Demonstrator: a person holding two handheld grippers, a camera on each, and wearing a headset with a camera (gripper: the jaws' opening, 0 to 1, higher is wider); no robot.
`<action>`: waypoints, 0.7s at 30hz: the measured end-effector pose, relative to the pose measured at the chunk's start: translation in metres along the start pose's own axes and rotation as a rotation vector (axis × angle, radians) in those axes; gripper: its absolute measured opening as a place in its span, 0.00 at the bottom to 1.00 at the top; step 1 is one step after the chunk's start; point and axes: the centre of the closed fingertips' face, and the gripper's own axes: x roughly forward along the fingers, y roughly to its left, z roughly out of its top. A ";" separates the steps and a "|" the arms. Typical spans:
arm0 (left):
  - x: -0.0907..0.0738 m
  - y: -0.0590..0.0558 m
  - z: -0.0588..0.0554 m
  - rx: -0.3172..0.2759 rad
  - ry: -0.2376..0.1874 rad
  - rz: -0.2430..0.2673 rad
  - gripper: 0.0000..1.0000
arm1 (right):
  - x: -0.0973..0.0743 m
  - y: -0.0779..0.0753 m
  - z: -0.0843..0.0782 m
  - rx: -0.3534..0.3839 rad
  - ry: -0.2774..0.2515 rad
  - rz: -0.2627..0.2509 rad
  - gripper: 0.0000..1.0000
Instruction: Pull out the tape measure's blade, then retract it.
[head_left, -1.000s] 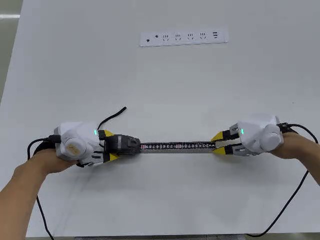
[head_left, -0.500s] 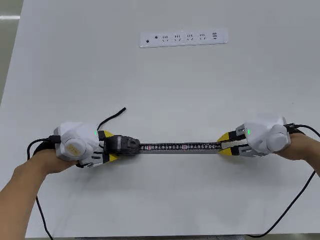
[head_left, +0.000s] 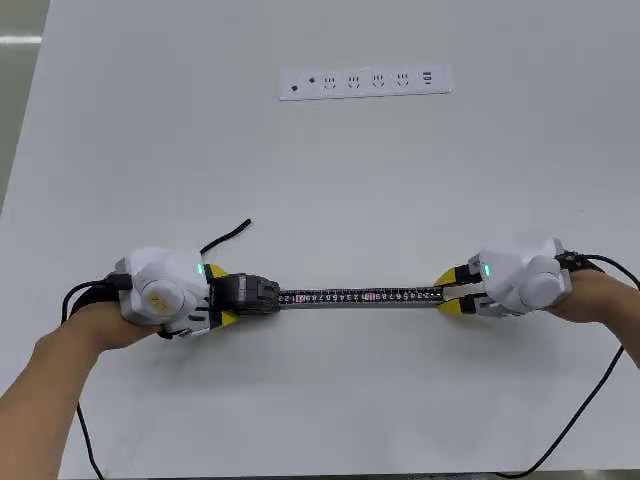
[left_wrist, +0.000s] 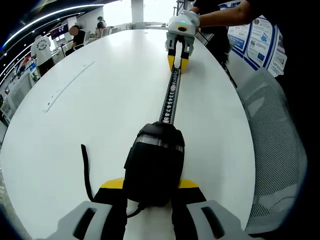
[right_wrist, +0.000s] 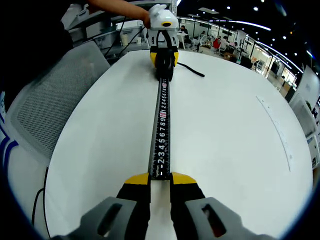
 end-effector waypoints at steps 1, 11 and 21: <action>0.000 0.000 -0.001 0.002 0.000 0.000 0.31 | 0.000 0.001 0.000 -0.012 0.009 0.007 0.13; 0.007 0.003 -0.006 -0.005 0.029 0.007 0.33 | -0.001 0.002 -0.003 -0.009 0.027 -0.016 0.15; 0.006 -0.002 -0.012 -0.012 0.011 0.008 0.43 | -0.008 0.001 -0.008 0.034 0.027 -0.083 0.36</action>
